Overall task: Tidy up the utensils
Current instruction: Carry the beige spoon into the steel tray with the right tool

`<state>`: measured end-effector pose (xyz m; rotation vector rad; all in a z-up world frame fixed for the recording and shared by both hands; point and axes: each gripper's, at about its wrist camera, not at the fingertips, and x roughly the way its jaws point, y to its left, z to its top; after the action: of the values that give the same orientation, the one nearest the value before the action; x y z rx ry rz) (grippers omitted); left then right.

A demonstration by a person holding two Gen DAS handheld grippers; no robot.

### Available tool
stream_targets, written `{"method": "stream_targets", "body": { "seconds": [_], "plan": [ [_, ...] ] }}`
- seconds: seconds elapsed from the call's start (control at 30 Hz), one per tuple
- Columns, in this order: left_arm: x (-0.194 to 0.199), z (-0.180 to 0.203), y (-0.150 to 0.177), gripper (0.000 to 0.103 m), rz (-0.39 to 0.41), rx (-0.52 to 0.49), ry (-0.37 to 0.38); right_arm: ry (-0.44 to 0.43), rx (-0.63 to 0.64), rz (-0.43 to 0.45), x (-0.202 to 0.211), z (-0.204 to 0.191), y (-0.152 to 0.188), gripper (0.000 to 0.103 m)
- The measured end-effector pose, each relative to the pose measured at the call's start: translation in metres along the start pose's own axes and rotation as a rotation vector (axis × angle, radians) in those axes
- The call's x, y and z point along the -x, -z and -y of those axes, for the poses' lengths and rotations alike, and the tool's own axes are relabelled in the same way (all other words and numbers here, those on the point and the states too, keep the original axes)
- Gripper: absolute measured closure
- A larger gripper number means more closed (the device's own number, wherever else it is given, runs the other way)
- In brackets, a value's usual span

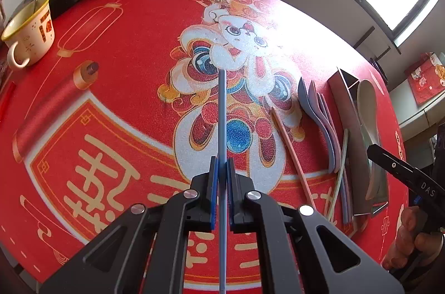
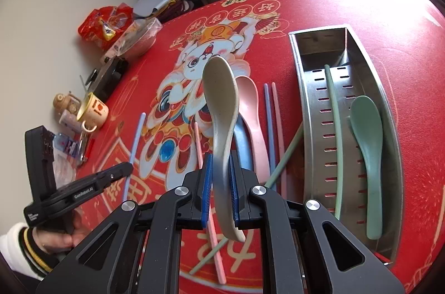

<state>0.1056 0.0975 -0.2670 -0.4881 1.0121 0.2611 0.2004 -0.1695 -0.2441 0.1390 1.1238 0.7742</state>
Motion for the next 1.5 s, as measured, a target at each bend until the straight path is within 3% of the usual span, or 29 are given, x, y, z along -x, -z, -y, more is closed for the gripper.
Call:
{"method": "stream_targets", "body": {
  "seconds": [0.43,0.7,1.03,1.5],
  "plan": [
    [0.001,0.033,-0.018,0.097,0.032,-0.013,0.027,0.085,-0.089,0.056,0.028,0.050,0.001,0.091],
    [-0.008,0.050,-0.015,0.097,0.022,-0.014,0.060,0.217,-0.121,-0.005,0.030,0.083,0.006,0.091],
    [-0.009,0.053,-0.013,0.097,0.027,0.000,0.071,0.307,-0.070,-0.092,0.016,0.086,0.008,0.091],
    [-0.002,0.045,-0.009,0.097,0.028,0.018,0.070,0.412,-0.011,-0.120,0.009,0.075,0.012,0.090]
  ]
}}
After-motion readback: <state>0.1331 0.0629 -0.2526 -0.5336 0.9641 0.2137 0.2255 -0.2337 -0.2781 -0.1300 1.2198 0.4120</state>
